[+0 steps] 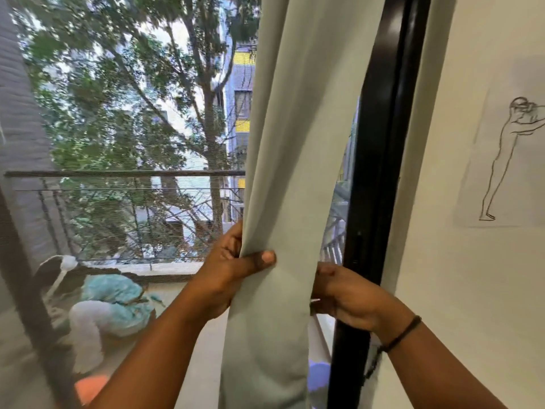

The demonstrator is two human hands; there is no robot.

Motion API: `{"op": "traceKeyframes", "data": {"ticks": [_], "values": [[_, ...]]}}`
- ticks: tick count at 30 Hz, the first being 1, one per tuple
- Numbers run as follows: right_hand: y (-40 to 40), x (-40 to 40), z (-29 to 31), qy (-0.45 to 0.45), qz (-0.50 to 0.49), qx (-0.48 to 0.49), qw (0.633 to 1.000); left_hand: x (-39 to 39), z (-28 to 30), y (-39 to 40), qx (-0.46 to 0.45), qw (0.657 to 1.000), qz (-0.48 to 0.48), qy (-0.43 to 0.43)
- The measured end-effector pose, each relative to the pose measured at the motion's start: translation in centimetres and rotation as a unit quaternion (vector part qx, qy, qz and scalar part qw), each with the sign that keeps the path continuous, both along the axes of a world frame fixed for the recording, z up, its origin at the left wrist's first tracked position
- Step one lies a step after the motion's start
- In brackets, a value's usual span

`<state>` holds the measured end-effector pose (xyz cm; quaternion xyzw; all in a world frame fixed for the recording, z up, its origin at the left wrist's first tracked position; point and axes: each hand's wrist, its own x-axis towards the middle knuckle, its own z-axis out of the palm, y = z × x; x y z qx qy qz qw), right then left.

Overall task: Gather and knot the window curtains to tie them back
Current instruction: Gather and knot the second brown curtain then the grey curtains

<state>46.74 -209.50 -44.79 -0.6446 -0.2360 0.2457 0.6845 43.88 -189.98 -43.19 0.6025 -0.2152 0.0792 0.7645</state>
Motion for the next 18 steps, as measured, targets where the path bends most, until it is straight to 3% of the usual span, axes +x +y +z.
{"op": "traceKeyframes", "data": {"ticks": [2, 5, 7, 10, 13, 18], "values": [[-1.2, 0.2, -0.6, 0.0, 0.043, -0.017, 0.999, 0.6, -0.5, -0.6, -0.03, 0.999, -0.002, 0.033], [-0.6, 0.0, -1.2, -0.127, 0.014, -0.148, 0.981, 1.7, -0.8, -1.5, -0.077, 0.992, -0.034, 0.092], [-0.2, -0.3, -1.5, -0.168, -0.011, -0.146, 0.975, 2.0, -0.8, -1.8, -0.103, 0.983, -0.093, 0.123], [-1.7, -0.3, -1.3, -0.122, 0.015, -0.104, 0.987, 1.7, -0.3, -2.3, -0.171, 0.959, -0.182, 0.136], [-2.9, -0.8, -1.0, -0.189, 0.066, -0.179, 0.963, 1.8, -0.3, -3.0, -0.229, 0.919, -0.283, 0.154], [-2.6, -2.2, -2.0, -0.332, 0.027, -0.26, 0.906, 0.9, -0.6, -5.0, -0.176, 0.956, -0.18, 0.149]]}}
